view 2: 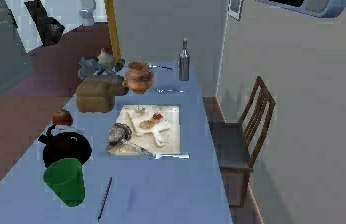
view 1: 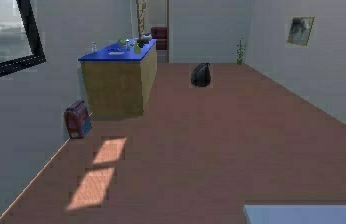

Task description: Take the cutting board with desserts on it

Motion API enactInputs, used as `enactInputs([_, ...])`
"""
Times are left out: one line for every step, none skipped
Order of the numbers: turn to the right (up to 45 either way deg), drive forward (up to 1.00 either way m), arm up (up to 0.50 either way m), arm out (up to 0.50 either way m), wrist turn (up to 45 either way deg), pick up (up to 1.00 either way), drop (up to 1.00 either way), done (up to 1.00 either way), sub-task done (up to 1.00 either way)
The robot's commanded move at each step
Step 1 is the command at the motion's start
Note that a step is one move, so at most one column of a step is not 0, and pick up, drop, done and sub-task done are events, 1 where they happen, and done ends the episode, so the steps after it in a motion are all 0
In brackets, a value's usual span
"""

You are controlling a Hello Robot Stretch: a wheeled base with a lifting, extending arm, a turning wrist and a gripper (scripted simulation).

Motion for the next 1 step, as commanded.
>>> enactInputs([0.0,0.0,0.5,0.0,0.0,0.0,0.0,0.0,0.0])
